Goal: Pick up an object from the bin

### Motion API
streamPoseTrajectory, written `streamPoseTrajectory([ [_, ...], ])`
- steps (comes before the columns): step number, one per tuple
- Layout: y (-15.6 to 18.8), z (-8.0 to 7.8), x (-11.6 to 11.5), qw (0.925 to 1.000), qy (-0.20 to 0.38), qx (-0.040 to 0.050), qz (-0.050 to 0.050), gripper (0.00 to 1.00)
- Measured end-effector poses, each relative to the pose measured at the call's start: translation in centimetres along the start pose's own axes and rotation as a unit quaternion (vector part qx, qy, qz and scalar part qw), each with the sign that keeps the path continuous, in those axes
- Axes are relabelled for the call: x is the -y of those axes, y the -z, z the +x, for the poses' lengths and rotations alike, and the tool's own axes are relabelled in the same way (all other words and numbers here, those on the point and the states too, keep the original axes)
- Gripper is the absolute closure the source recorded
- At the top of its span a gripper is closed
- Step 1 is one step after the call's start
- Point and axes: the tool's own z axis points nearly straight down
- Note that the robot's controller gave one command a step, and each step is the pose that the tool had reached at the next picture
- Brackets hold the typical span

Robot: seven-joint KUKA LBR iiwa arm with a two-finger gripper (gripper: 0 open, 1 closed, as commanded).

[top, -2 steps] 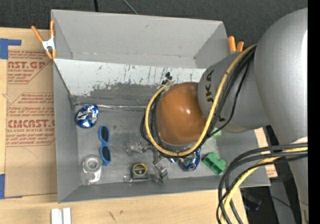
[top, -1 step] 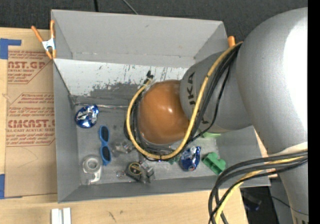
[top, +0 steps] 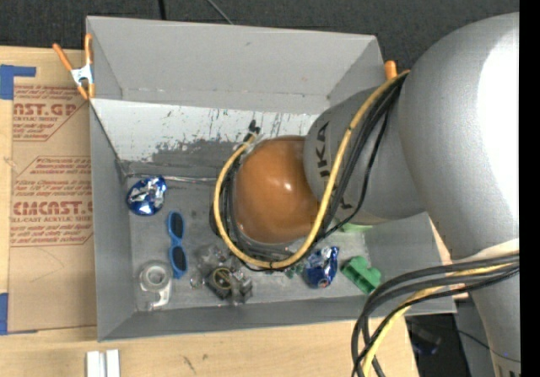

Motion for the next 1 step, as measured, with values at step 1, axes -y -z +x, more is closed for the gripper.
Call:
streamPoseTrajectory([
  [1,14.00,-4.23,3.98,0.9999,0.017,0.0035,0.003,1.00],
])
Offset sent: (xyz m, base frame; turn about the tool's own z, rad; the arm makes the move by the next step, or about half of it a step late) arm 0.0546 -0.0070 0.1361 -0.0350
